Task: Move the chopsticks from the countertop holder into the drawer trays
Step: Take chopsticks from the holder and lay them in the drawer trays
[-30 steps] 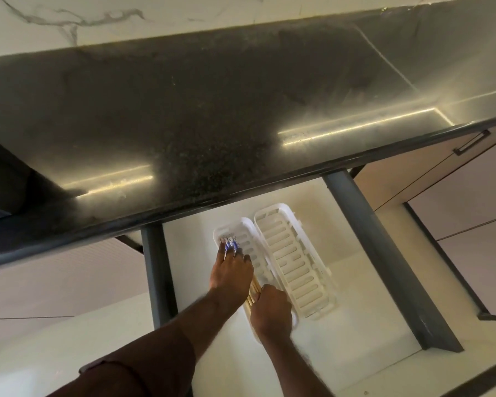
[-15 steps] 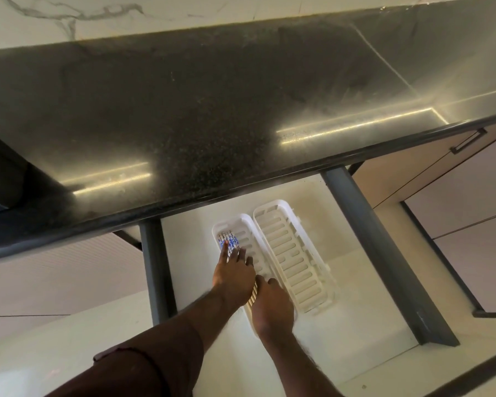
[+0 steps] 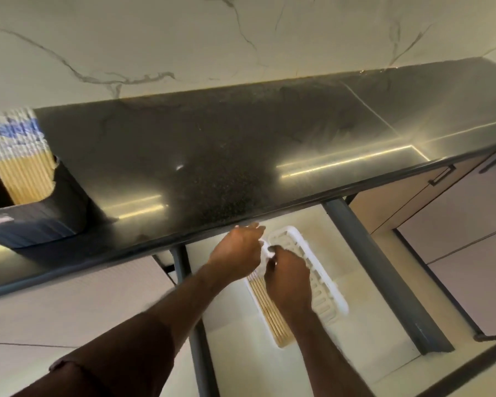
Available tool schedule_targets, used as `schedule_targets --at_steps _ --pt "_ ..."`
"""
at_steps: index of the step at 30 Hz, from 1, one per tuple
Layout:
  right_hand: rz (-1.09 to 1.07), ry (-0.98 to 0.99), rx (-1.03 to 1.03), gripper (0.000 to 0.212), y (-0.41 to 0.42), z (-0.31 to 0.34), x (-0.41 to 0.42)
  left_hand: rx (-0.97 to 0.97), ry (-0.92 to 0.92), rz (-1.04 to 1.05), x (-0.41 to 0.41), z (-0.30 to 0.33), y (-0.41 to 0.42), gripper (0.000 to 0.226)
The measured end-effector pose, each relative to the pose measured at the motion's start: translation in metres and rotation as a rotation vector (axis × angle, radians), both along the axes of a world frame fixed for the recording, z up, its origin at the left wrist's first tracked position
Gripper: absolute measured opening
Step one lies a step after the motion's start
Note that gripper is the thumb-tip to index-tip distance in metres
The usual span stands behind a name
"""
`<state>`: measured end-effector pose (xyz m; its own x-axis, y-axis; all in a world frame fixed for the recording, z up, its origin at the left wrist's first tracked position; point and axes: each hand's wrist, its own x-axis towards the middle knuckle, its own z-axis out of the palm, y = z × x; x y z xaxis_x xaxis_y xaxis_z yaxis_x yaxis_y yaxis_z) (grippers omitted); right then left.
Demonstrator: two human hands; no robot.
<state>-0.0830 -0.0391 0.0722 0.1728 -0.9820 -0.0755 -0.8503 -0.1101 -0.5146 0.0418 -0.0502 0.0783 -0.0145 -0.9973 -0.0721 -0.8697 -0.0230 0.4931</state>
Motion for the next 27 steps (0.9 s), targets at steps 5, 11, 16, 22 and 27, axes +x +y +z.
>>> schedule_targets --at_steps 5,11,16,22,27 --pt "-0.047 -0.212 -0.335 0.025 0.014 0.085 0.064 -0.369 0.273 0.126 0.064 0.091 0.028 0.035" --pt "0.082 -0.397 -0.535 0.022 0.064 0.161 0.173 -0.648 0.349 0.155 0.169 0.164 0.093 0.027" --pt "0.237 -0.448 -0.583 0.020 0.102 0.196 0.275 -0.674 0.342 0.258 0.268 0.192 0.141 0.029" --pt "0.324 -0.385 -0.473 0.028 0.107 0.185 0.364 -0.674 0.344 0.462 0.356 0.185 0.159 0.025" --pt "0.305 -0.333 -0.365 0.030 0.086 0.149 0.404 -0.549 0.324 0.540 0.396 0.150 0.150 0.030"
